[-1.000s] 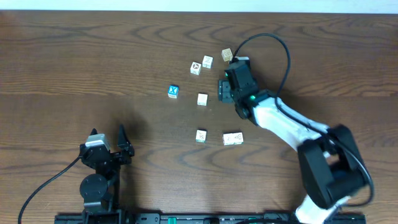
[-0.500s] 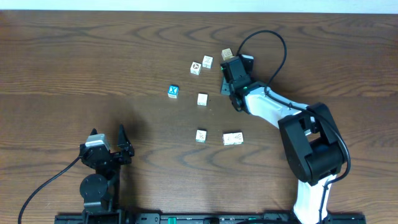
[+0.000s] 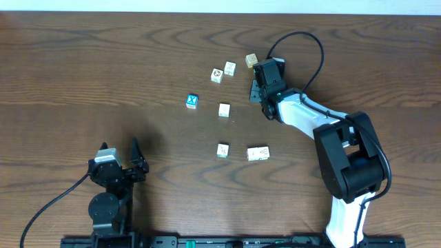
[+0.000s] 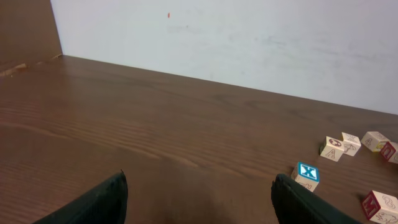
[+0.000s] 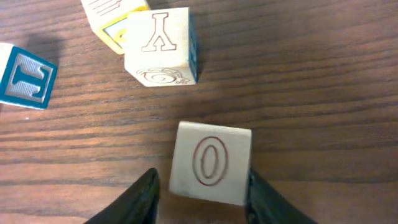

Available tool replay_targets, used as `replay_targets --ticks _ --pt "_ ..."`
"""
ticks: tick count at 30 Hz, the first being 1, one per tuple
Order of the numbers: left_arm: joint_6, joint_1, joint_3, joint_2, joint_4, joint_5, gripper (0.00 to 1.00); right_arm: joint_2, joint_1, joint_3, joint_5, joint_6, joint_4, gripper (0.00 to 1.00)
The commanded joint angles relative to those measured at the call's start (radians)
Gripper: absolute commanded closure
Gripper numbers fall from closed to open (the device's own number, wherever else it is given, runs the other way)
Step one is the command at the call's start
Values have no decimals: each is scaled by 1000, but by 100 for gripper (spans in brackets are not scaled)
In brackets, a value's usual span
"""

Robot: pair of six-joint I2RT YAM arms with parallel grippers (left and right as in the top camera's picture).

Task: Lift 4 blocks
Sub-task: 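Reach the right gripper to the block with the O and grasp it, then carry the O block down and right toward the grapes block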

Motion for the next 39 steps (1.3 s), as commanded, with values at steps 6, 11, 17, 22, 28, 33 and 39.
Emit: replay_targets --ticks 6,11,17,22,28,33,39 --pt "-5 4 -16 -3 -44 -13 26 1 -4 16 -21 -45 -6 67" --pt "-5 4 -16 -3 -44 -13 25 1 -4 16 0 -45 2 43" --pt "-5 4 -16 -3 -44 -13 25 1 -5 16 39 -45 51 41" --pt "-5 4 -16 -3 -44 -13 26 1 -4 16 66 -32 57 53" --pt "-5 4 -16 -3 -44 -13 26 1 -4 16 69 -33 49 64" --pt "-5 4 -16 -3 -44 -13 26 -1 -4 16 64 -33 45 69" --pt "-5 4 -16 -3 -44 -13 26 -48 -3 16 61 -33 -2 70"
